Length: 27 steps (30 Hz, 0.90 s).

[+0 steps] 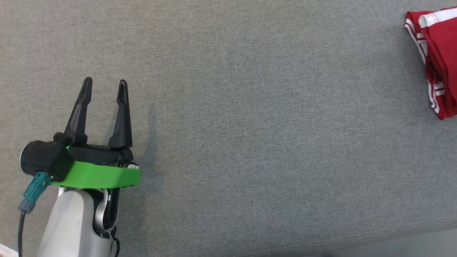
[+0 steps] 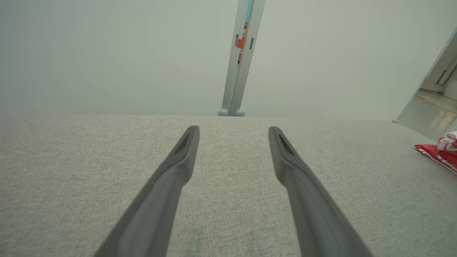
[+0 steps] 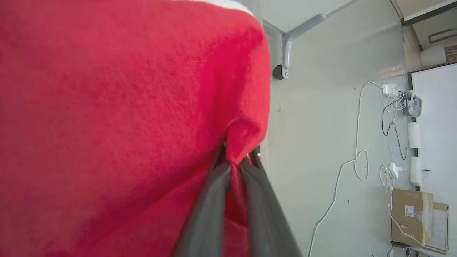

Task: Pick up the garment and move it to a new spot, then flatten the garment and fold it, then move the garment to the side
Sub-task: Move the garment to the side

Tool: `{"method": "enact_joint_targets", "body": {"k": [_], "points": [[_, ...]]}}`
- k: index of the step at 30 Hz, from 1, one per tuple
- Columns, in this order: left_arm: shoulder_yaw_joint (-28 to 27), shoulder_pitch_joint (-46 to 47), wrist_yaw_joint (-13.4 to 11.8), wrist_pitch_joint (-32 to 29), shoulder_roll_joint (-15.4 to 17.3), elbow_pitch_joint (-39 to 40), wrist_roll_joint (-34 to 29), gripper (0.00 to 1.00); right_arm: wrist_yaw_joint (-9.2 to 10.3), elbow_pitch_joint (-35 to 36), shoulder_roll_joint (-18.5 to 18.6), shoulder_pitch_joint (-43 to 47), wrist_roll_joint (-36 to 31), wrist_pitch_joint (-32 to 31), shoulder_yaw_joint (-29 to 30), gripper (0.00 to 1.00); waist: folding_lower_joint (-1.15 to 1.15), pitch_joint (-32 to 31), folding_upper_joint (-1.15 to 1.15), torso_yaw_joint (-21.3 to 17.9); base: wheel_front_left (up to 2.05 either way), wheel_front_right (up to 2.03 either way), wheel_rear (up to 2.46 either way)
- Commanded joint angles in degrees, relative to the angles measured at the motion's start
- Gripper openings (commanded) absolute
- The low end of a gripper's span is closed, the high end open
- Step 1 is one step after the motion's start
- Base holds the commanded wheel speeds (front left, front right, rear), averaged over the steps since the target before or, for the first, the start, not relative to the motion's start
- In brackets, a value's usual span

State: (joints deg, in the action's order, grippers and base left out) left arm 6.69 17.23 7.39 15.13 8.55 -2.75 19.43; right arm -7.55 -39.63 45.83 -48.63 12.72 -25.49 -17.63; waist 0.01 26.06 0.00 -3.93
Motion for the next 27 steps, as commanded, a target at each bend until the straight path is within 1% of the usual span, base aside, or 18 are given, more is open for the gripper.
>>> {"method": "enact_joint_targets", "body": {"k": [1,2,3,8,9,11,14,18,20,22,25,27], "points": [[0.13,1.15,0.15,-0.02,0.50,0.14,-0.38,1.00,0.13,-1.13,0.14,0.43,-1.16,1.68,1.65,0.00,-0.01,0.79,0.00,1.25,0.00,0.00,0.00],[0.27,1.26,0.16,-0.02,0.48,0.08,-0.37,1.00,0.13,-1.77,-0.43,0.79,-1.95,2.13,2.36,0.24,-0.01,0.66,0.00,1.45,0.00,0.00,0.00],[0.27,1.23,0.15,-0.02,0.50,-0.06,-0.35,1.00,0.13,-2.52,-0.92,1.06,-2.96,3.10,3.75,1.00,-0.01,0.39,0.00,1.63,0.00,0.00,0.00],[0.81,0.25,0.15,-0.02,-0.06,-1.31,-0.59,1.00,0.13,-5.25,-2.77,2.70,-6.26,7.22,9.41,1.00,-0.01,-2.48,0.00,2.42,0.00,0.00,0.00],[0.73,-0.21,0.15,-0.03,-0.32,-1.70,-0.52,1.00,0.13,-5.48,-3.73,3.26,-6.37,8.53,10.80,1.00,-0.01,-3.47,0.00,2.53,0.00,0.00,0.00],[0.54,-1.26,0.15,-0.02,-0.73,-2.33,-0.27,1.00,0.12,-4.64,-5.35,4.81,-7.36,10.90,13.10,1.00,-0.01,-5.50,0.00,2.62,0.00,0.00,0.00],[0.06,-2.53,0.15,-0.02,-1.25,-3.06,0.18,1.00,0.12,-2.40,-8.43,7.63,-6.98,14.85,16.67,1.00,-0.01,-8.57,0.00,2.67,0.00,0.00,0.00],[-0.57,-5.12,0.15,-0.02,-1.57,-4.66,0.11,1.00,0.12,2.54,-14.09,13.00,-6.44,19.58,20.47,1.00,-0.01,-12.78,0.00,2.83,0.00,0.00,0.00],[-1.17,-6.18,0.15,-0.02,-1.91,-5.61,0.01,1.00,0.13,5.68,-16.69,16.45,-5.98,21.72,21.36,1.00,-0.01,-14.85,0.00,3.23,0.00,0.00,0.00],[-1.80,-7.59,0.15,-0.03,-2.26,-6.38,0.09,1.00,0.12,9.20,-20.53,20.72,-4.59,23.56,22.46,1.00,-0.01,-17.04,0.00,3.75,0.00,0.00,0.00],[-1.83,-9.32,0.15,-0.02,-2.28,-7.39,-0.48,1.00,0.12,13.97,-24.71,26.33,-2.93,25.70,23.84,1.00,-0.01,-19.28,0.00,4.51,0.00,0.00,0.00],[-2.35,-10.33,0.15,-0.03,-2.25,-7.83,-0.58,1.00,0.12,17.15,-26.73,29.75,-2.64,27.50,24.19,1.00,-0.01,-20.38,0.00,4.93,0.00,0.00,0.00]]}}
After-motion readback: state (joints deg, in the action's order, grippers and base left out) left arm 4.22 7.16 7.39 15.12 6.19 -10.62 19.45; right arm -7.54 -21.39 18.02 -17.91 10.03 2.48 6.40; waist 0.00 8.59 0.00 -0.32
